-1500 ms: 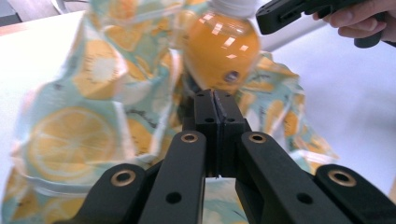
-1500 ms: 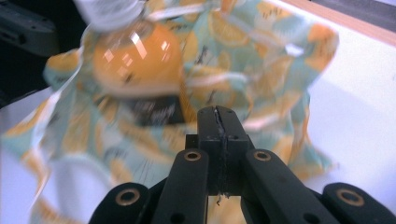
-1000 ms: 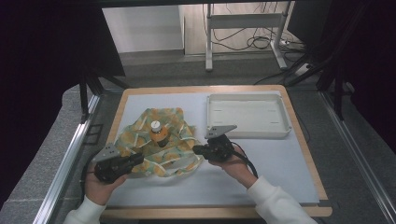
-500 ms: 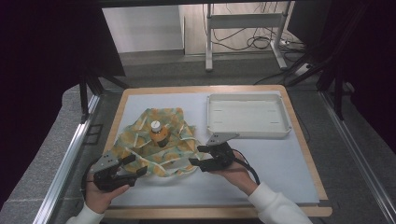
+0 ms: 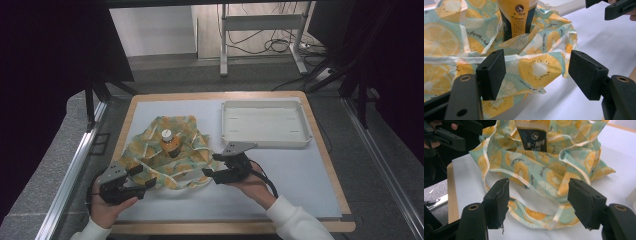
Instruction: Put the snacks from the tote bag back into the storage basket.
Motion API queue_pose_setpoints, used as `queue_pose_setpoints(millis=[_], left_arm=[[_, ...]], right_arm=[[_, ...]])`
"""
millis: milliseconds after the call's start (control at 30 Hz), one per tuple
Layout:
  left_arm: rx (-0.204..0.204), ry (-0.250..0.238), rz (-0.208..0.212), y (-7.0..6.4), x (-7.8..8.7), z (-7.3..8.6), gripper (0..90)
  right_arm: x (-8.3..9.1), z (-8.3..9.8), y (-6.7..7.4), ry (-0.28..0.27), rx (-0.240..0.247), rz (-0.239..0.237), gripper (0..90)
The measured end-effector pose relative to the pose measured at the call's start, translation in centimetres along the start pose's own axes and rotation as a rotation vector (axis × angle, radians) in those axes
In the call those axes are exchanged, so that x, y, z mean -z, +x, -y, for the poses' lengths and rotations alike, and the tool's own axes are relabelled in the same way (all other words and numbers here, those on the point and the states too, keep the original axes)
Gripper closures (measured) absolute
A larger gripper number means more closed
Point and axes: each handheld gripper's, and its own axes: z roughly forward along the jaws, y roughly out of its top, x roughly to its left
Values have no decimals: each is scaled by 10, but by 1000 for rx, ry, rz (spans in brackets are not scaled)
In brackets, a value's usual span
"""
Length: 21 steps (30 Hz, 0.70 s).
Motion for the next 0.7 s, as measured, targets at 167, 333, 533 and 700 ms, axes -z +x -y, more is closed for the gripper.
queue_pose_setpoints(millis=[167, 333, 533, 700], left_arm=[[-5, 3, 8, -1, 0, -1, 303], [-2, 1, 7, 0, 2, 0, 303], [7, 3, -1, 1, 4, 1, 303], [-1, 8, -7, 0, 3, 1, 303]], right_arm=[[-4, -8, 3, -10, 12, 1, 328], [-12, -18, 7, -21, 31, 4, 313], [-24, -31, 12, -25, 48, -10, 282], [-33, -39, 13, -31, 52, -12, 262]])
